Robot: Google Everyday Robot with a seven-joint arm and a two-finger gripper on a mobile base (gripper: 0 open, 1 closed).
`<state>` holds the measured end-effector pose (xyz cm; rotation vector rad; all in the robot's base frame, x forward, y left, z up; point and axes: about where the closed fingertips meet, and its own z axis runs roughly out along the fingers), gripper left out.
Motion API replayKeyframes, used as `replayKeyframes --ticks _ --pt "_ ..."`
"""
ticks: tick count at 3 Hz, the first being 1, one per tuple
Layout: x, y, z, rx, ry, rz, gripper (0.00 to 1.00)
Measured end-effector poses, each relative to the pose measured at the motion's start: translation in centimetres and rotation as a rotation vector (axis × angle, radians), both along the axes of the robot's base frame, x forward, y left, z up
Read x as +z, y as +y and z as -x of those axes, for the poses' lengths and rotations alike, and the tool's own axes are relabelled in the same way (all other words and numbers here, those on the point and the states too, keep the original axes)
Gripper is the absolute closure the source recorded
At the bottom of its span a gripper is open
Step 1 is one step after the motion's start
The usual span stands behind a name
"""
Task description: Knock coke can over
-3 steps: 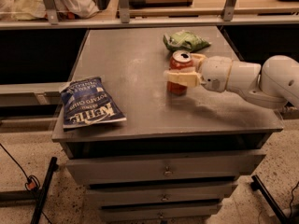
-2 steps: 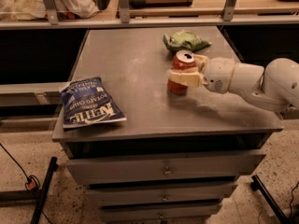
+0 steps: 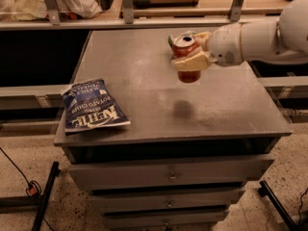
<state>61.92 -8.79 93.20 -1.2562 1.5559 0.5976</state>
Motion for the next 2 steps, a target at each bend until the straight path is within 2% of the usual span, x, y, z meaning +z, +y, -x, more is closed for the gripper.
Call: replayKeyframes --ticks 1,2 --pt "0.8 0.2 1.2 0.068 -0.026 0.308 1.0" --pt "1.7 0.6 3.5 0.095 -0.075 0.575 1.0"
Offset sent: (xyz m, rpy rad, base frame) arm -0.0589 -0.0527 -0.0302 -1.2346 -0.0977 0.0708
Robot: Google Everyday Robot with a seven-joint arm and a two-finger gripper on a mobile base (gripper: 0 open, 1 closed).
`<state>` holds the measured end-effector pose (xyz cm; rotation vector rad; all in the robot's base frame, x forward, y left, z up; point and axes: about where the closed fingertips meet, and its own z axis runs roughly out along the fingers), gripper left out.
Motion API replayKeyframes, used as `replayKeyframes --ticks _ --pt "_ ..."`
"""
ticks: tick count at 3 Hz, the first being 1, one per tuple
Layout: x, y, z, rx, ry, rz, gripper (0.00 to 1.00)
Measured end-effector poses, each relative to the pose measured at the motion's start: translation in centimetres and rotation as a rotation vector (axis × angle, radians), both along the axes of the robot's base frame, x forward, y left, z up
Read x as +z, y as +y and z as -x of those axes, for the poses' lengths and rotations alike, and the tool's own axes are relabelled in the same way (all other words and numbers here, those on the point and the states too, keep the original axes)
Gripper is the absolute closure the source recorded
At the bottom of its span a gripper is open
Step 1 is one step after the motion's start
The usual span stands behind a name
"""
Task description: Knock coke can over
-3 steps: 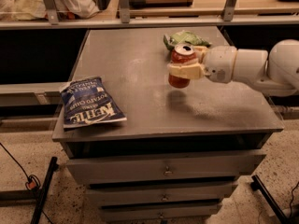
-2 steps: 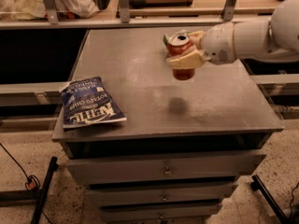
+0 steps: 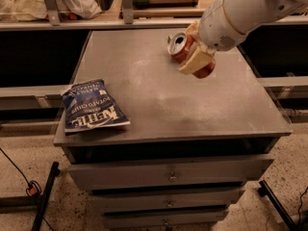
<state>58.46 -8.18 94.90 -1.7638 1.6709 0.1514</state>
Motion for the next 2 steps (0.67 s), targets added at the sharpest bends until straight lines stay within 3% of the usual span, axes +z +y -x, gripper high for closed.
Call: replayKeyframes --ticks 1,2 --pt "-3.0 0.2 2.9 0.001 0.024 0.236 1.0" --pt "-6.8 -1.0 4.5 -0.014 0.077 0.452 1.0"
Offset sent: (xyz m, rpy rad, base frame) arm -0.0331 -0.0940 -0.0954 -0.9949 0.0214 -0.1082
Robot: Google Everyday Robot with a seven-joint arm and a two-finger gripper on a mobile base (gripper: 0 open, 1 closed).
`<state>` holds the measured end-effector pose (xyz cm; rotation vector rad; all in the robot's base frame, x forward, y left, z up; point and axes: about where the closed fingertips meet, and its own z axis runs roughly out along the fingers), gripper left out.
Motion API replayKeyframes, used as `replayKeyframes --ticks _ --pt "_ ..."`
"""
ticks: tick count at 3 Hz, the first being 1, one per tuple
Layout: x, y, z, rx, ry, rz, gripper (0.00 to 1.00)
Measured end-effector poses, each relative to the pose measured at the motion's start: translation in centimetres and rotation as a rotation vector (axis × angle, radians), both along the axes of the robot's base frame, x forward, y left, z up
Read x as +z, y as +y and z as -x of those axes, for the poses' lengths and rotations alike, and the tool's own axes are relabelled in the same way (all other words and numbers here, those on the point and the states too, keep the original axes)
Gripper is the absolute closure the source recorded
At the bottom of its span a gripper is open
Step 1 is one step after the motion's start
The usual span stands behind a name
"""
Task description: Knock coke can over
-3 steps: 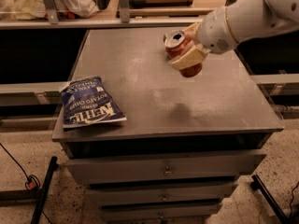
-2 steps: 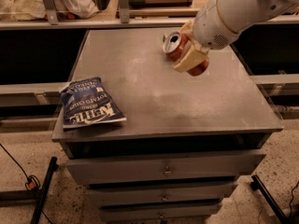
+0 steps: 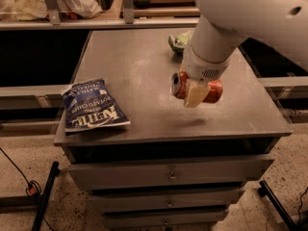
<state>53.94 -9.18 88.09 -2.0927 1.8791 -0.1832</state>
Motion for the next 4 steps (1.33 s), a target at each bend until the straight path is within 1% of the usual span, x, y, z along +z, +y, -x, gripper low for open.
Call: replayKeyframes --ticks 1,2,3,4 --pt "-2.1 -2.7 -0.3 -0.039 0.013 0.197 1.0" --pt "-2.2 -5.7 -1.5 -0.061 0.003 0.375 1.0" --pt "-1.9 -7.9 -2.3 -0.046 0.055 0.45 1.0" --pt "-1.9 -8.7 -2.2 0.001 0.146 0.415 0.84"
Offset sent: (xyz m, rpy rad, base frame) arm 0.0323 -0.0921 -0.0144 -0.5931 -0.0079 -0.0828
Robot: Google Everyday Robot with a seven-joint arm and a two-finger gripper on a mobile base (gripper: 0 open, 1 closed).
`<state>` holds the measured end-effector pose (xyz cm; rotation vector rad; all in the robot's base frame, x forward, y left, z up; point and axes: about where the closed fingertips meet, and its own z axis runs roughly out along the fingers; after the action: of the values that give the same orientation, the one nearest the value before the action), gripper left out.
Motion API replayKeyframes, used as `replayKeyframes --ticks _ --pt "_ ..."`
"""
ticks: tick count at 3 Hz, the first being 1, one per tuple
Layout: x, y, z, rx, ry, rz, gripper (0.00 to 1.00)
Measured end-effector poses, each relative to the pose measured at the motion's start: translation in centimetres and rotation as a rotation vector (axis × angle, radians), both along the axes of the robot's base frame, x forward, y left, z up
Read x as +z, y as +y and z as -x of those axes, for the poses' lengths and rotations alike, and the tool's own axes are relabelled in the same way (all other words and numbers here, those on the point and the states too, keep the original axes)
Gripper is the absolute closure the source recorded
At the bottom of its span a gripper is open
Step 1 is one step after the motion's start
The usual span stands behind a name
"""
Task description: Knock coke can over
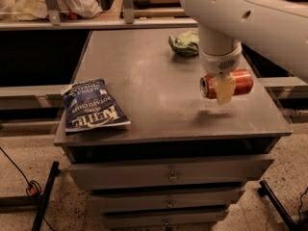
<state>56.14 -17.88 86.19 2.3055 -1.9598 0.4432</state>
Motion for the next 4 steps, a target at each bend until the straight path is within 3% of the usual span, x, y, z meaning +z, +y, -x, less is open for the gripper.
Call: replayKeyframes --ticks 1,2,3,4 --pt "0.4 0.6 0.6 0.025 0.077 -0.096 0.61" --pt "0.0 2.2 1.4 0.049 0.111 -0.135 0.36" --pt "-1.2 3.1 2.1 0.055 0.141 -0.131 0.13" --pt "-1.2 3.2 1.8 0.058 0.128 -0.137 0.0"
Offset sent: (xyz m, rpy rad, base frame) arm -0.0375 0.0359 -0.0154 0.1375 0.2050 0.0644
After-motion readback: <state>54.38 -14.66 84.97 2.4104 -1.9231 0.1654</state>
